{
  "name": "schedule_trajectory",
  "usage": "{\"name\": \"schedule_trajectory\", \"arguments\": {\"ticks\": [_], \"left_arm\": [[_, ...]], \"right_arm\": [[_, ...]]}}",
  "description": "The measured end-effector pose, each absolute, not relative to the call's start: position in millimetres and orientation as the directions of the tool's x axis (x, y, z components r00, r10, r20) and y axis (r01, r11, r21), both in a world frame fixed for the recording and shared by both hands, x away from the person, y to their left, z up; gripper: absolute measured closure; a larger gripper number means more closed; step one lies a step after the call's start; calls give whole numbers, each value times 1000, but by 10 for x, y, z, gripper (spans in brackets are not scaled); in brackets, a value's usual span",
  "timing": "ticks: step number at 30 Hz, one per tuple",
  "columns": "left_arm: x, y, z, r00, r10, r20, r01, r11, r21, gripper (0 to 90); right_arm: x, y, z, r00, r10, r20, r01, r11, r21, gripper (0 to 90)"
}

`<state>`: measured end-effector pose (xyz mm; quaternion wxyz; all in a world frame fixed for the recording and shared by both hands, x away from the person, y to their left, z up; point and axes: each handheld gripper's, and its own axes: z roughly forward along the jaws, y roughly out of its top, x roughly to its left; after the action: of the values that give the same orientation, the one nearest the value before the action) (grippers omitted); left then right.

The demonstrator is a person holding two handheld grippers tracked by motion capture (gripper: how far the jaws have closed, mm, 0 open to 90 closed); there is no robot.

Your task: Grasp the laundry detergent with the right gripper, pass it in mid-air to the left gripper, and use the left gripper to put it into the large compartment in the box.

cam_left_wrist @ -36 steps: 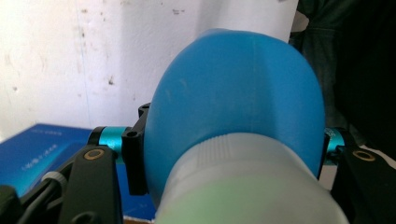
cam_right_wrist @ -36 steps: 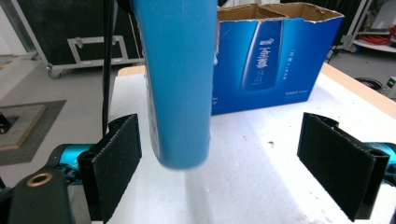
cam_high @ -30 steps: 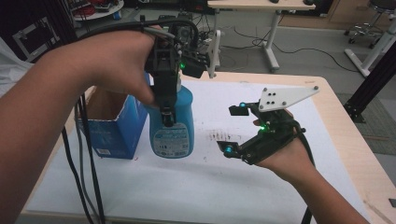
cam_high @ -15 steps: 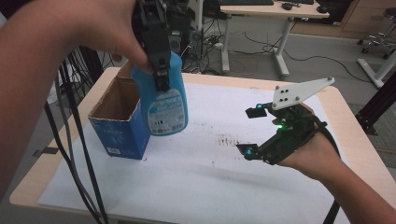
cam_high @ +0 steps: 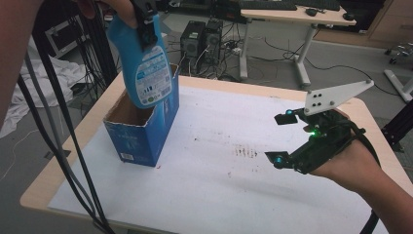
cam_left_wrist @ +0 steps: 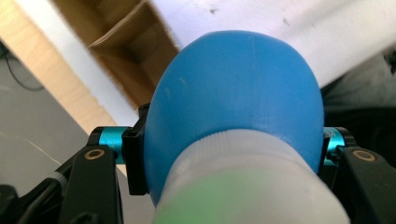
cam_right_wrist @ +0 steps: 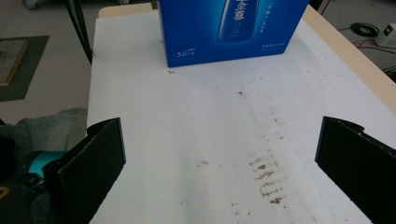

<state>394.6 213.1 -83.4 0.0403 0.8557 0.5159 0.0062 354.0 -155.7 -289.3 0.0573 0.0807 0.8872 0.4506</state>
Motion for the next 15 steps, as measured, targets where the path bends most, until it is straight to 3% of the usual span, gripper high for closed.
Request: {"name": "schedule_trajectory", "arguments": {"ticks": [10, 15], "left_arm": [[4089, 2385, -1031, 281, 960, -17, 959, -280, 50, 378], [4165, 2444, -1232, 243, 970, -23, 970, -242, 25, 378]], "right_arm": [[3535, -1562, -2896, -979, 202, -32, 93, 582, 808, 8], [3530, -1578, -2897, -977, 210, -32, 99, 581, 808, 8]]}}
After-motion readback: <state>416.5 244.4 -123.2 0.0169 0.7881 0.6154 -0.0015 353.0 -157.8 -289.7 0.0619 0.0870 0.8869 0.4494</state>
